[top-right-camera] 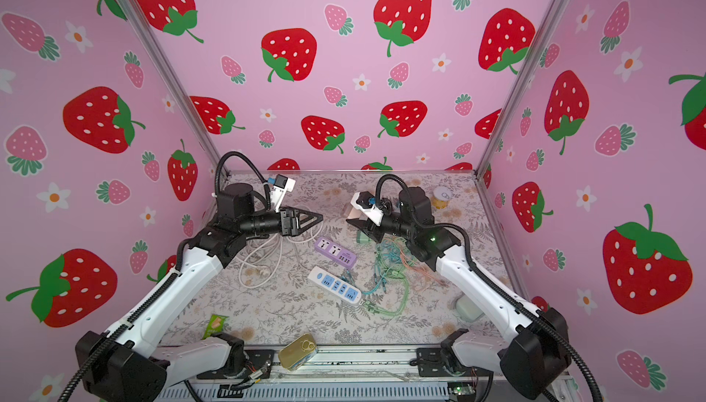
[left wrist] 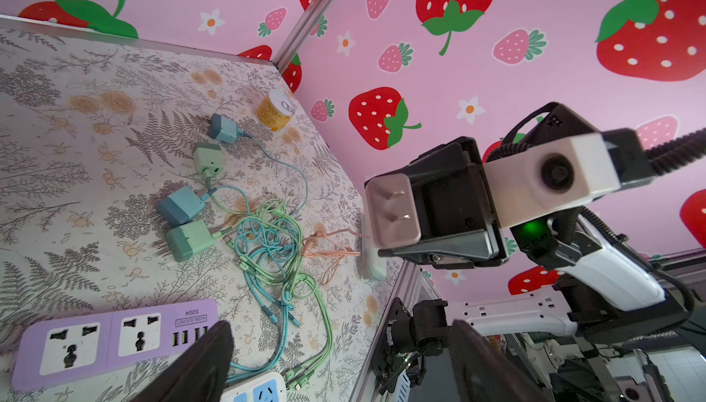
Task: Insert the plug
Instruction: 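Lift the pink charger and carry it toward the left gripper, then close the left gripper on the pink charger held by the right gripper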
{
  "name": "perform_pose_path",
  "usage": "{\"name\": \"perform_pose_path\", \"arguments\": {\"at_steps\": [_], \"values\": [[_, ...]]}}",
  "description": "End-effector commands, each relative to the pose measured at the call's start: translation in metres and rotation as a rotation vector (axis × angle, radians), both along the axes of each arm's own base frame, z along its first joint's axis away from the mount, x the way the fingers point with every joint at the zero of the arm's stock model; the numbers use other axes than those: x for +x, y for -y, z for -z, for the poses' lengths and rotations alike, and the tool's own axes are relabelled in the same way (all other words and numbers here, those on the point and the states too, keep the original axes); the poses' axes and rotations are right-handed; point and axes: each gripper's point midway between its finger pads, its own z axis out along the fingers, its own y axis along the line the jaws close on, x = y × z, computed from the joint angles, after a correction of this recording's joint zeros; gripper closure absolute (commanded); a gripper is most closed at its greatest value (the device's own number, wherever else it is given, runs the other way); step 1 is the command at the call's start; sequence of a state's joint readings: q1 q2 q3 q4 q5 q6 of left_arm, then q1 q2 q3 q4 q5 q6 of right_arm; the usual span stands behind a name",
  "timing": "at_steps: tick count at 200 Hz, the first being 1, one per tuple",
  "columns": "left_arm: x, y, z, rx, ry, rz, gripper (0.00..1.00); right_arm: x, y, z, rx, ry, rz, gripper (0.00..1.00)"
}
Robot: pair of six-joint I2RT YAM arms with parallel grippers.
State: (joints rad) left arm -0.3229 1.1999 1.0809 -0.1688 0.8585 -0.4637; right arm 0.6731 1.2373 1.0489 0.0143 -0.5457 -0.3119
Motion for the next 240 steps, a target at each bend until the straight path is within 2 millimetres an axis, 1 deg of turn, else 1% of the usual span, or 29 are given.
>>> {"name": "perform_pose_path", "arguments": {"at_steps": [1, 48, 72, 116, 156, 179, 240], "values": [[-0.006, 0.010, -0.023, -0.047, 0.035, 0.067, 0.11, -0.011, -0.011, -0.006, 0.016, 0.059, -0.060, 0.71], [-0.018, 0.026, -0.030, -0.061, 0.045, 0.153, 0.15, -0.019, -0.021, -0.001, 0.001, 0.067, -0.085, 0.71], [-0.021, 0.031, -0.031, -0.065, 0.038, 0.181, 0.22, -0.022, -0.025, -0.001, -0.006, 0.078, -0.090, 0.70], [-0.020, 0.037, -0.025, -0.059, 0.009, 0.197, 0.27, -0.026, -0.031, 0.004, -0.025, 0.101, -0.092, 0.70], [-0.017, 0.042, -0.019, -0.052, -0.033, 0.212, 0.37, -0.027, -0.035, 0.007, -0.030, 0.109, -0.095, 0.70], [-0.017, 0.043, -0.020, -0.055, -0.032, 0.222, 0.44, -0.025, -0.036, 0.008, -0.035, 0.111, -0.091, 0.70], [-0.018, 0.044, -0.018, -0.050, -0.041, 0.238, 0.58, -0.023, -0.036, 0.012, -0.048, 0.119, -0.079, 0.69]]}}
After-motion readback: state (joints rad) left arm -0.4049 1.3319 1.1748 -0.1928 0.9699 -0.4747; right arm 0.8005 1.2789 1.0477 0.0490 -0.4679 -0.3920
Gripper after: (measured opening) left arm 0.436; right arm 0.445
